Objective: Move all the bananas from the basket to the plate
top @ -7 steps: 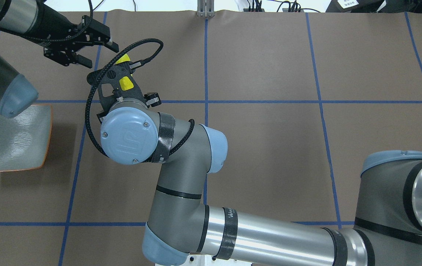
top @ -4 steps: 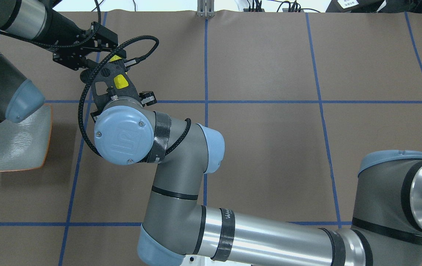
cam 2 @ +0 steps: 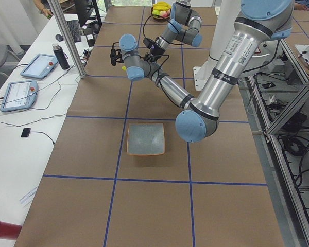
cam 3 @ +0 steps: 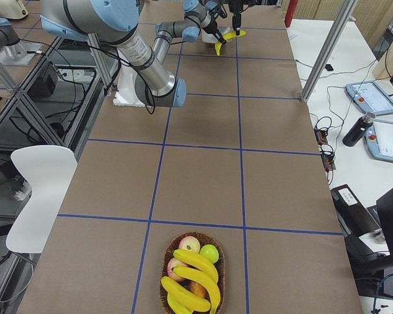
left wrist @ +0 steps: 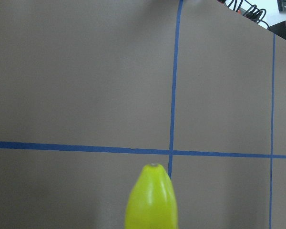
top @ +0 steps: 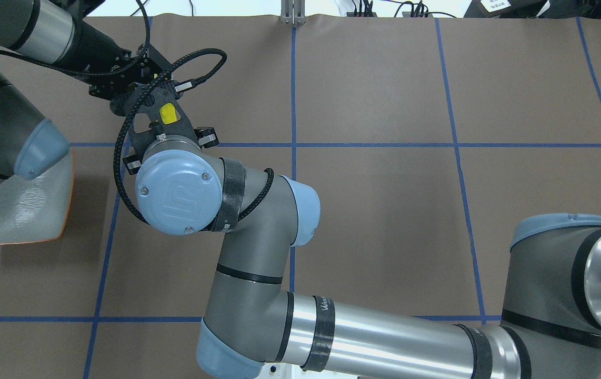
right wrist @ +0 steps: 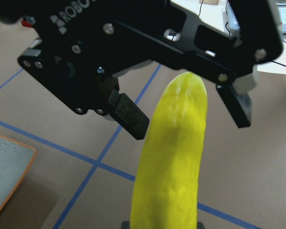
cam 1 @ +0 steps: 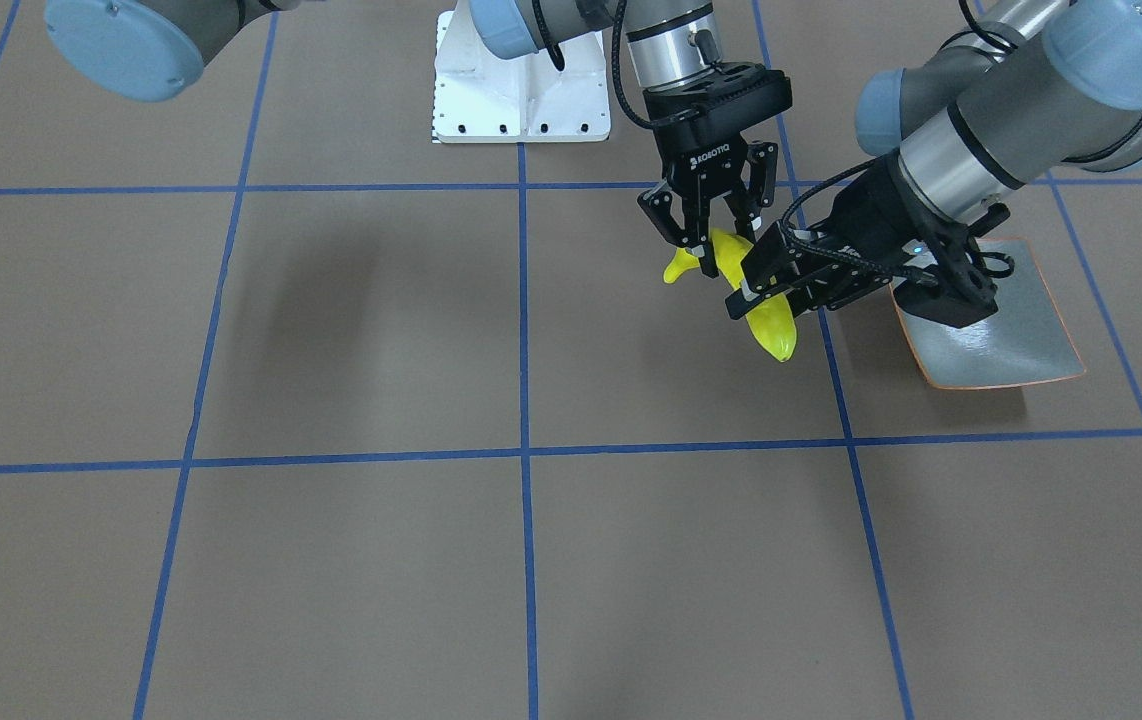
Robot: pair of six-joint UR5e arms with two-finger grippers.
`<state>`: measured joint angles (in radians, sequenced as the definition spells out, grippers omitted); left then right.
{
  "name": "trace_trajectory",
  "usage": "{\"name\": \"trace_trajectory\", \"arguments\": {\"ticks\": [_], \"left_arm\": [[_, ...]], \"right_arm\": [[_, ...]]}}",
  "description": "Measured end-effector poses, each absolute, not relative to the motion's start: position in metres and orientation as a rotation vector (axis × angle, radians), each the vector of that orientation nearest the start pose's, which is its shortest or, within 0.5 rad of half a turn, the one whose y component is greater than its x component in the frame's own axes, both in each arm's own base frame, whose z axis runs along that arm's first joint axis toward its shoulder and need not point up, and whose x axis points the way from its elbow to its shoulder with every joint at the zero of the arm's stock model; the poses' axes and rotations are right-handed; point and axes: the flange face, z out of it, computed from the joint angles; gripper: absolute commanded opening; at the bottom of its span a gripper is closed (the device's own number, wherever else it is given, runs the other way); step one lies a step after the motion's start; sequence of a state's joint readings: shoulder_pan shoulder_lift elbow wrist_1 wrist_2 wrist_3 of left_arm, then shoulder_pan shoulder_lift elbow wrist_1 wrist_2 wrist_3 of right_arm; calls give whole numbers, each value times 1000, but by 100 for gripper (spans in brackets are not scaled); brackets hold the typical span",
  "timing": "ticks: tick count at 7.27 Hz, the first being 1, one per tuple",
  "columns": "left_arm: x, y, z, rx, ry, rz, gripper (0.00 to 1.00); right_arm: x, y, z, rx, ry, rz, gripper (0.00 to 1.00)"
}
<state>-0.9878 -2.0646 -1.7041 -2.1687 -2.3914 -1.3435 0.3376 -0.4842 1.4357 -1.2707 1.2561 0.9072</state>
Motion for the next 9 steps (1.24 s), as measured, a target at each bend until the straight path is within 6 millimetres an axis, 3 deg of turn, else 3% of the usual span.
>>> {"name": "trace_trajectory", "arguments": {"ticks": [2,4,6,9], "left_arm": [[288,-547,235,72,1338,-141,0],[287,-546,239,70,1335,-146,0],[285,-547,245,69,1327,-157,0],[268,-548,280,80,1290,-205,0]], "right_arm": [[-630,-395,-20,836,-962,-82,99],[-627,-396,-7,851,-1001,-68,99],[-610,-404,6,837,-1041,-63,99],[-540,-426,50,729,-1061,-91,100]]}}
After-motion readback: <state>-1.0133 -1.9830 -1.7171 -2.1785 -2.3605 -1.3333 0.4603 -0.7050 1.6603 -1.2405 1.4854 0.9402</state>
